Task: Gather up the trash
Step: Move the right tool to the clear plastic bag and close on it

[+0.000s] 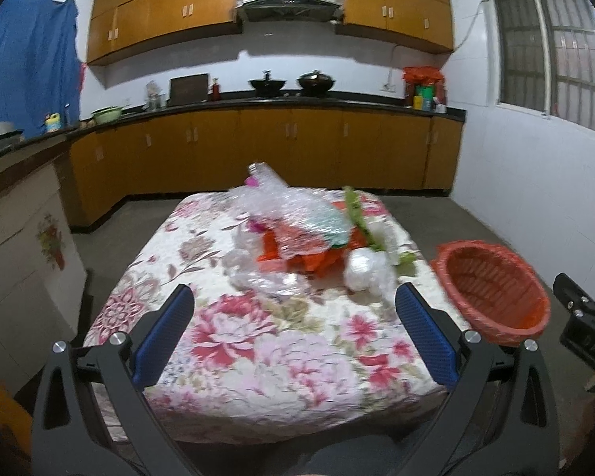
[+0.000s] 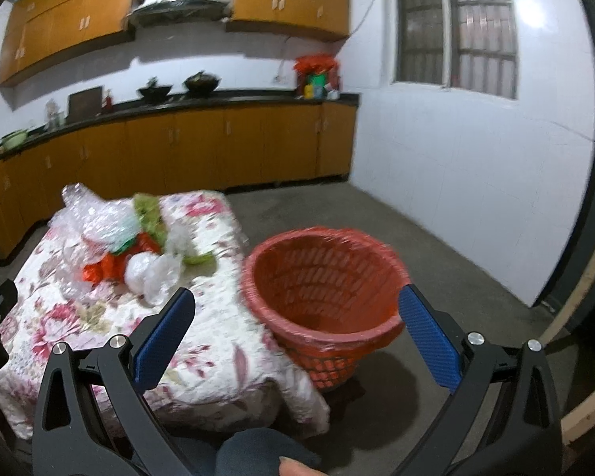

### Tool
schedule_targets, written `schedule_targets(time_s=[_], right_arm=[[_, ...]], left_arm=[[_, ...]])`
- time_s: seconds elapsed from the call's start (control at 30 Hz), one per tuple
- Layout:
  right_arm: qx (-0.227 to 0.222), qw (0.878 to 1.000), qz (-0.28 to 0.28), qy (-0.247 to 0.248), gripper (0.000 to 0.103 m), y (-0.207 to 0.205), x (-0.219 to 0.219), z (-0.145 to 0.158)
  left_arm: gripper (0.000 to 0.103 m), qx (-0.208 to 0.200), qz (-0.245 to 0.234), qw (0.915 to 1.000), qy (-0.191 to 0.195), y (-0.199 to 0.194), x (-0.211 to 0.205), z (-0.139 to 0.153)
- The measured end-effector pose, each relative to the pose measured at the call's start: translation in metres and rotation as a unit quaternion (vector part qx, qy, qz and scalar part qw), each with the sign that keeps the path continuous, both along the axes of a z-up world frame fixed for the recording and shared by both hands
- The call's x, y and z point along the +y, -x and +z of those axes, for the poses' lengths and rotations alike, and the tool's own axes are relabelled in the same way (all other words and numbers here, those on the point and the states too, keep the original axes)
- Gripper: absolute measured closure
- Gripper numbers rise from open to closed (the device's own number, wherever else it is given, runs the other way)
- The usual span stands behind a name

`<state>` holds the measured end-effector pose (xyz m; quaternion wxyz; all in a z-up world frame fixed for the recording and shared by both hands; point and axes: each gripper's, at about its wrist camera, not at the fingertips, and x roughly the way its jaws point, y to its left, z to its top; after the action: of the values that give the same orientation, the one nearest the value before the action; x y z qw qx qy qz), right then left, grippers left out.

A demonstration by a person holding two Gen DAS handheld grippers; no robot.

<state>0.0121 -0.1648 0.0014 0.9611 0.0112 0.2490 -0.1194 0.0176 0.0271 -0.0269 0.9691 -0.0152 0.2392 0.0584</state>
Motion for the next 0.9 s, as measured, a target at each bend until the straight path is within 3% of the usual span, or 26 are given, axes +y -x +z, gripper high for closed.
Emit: schedule_targets(time_s=[0.17, 0.4, 0.57, 0.63, 0.77, 0.9], right_arm=[[0.024, 0.998, 0.048, -0.02, 0.002, -0.037, 0.019, -0.01], [0.046, 0.992, 0.113, -0.035, 0.003, -0.094, 0.054, -0.033], [0.083, 0.982, 0.147, -0.086, 0.016, -0.14, 0.068, -0.056], [0.092, 0.979, 0.152, -0.095, 0.021, -0.155, 0.074, -0.063], [0.119, 0.975, 0.166, -0.093, 0.034, -0.182, 0.089, -0.08], [0.137, 0.971, 0.175, -0.083, 0.039, -0.196, 0.099, -0.094]], left_arm=[[0.004, 0.019, 0.028, 0.9994, -0.001, -0.016, 0.026, -0.016], [0.004, 0.063, 0.065, 0.9945, 0.054, -0.062, 0.083, -0.045], [0.005, 0.075, 0.085, 0.9909, 0.073, -0.105, 0.109, -0.063], [0.01, 0.08, 0.086, 0.9902, 0.076, -0.121, 0.114, -0.068], [0.018, 0.096, 0.077, 0.9883, 0.09, -0.151, 0.12, -0.078], [0.02, 0.108, 0.062, 0.9872, 0.1, -0.175, 0.118, -0.086]])
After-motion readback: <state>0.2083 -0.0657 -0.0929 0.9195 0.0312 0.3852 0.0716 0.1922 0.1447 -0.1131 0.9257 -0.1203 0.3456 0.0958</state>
